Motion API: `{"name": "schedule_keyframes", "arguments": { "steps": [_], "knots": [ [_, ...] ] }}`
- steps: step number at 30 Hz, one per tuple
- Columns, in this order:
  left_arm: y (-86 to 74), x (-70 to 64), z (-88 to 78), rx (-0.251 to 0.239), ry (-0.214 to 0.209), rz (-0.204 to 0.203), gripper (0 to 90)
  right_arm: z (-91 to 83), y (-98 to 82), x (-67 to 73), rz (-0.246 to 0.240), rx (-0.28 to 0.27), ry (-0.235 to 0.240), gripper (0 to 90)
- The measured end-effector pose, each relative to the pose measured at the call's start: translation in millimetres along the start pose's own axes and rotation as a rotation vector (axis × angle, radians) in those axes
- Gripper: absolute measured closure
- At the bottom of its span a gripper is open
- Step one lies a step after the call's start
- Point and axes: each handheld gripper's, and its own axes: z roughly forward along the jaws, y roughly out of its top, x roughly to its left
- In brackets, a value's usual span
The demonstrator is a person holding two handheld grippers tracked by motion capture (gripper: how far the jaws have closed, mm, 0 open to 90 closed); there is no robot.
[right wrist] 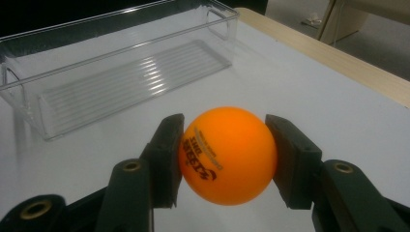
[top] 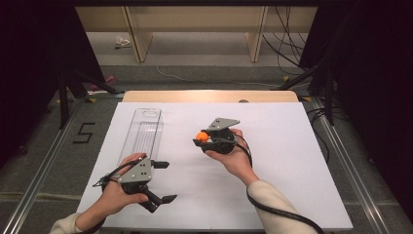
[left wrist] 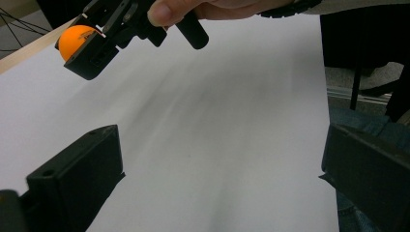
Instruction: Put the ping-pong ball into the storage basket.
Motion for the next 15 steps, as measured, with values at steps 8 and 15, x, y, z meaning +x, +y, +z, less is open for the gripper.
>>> {"name": "schedule_keyframes", "arguments": {
  "steps": [8,15],
  "knots": [
    [-0.1,0.1,0.2,0.0,-0.001,0.0,0.7,-0.1,2.1,1.4,-0.001,-0.005,0.003,51.5],
    [-0.2,0.0,0.3,-0.003,-0.001,-0.003,0.7,-0.6,5.1,2.9,-0.004,-0.012,0.008,51.5]
  ]
}}
